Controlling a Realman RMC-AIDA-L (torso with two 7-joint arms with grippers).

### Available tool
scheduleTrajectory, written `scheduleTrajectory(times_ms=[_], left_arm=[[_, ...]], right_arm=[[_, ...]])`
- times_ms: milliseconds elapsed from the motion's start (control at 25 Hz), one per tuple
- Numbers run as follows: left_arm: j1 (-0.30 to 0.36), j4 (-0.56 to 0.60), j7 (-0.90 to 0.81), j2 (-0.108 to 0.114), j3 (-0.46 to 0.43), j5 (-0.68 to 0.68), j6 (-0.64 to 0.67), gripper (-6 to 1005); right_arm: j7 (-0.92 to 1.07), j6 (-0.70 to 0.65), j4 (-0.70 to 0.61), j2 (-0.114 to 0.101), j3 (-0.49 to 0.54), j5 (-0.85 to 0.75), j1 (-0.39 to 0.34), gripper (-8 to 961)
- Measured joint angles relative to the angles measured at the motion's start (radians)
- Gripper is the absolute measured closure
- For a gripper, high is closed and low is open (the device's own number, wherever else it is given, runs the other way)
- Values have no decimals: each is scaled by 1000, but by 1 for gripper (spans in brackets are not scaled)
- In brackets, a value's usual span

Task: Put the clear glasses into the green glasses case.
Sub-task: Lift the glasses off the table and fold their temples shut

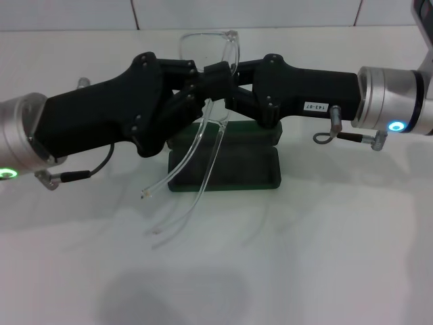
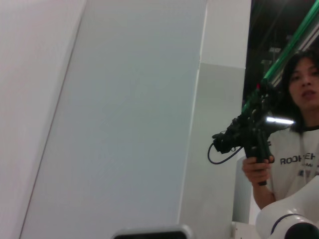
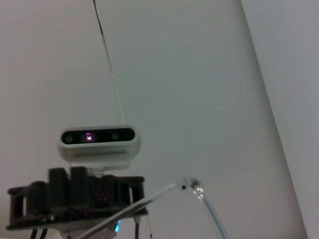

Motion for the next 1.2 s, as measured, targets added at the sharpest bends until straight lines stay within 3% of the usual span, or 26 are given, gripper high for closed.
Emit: scheduleTrajectory(times_ms=[240, 1200], left_arm=[[0, -27, 25, 0, 0, 3, -30, 958], [-1, -68, 78, -2, -1, 16, -109, 958]], right_arm=[[-6, -1, -9, 0, -57, 54, -2, 839], [-20, -6, -19, 0, -63, 70, -2, 840]])
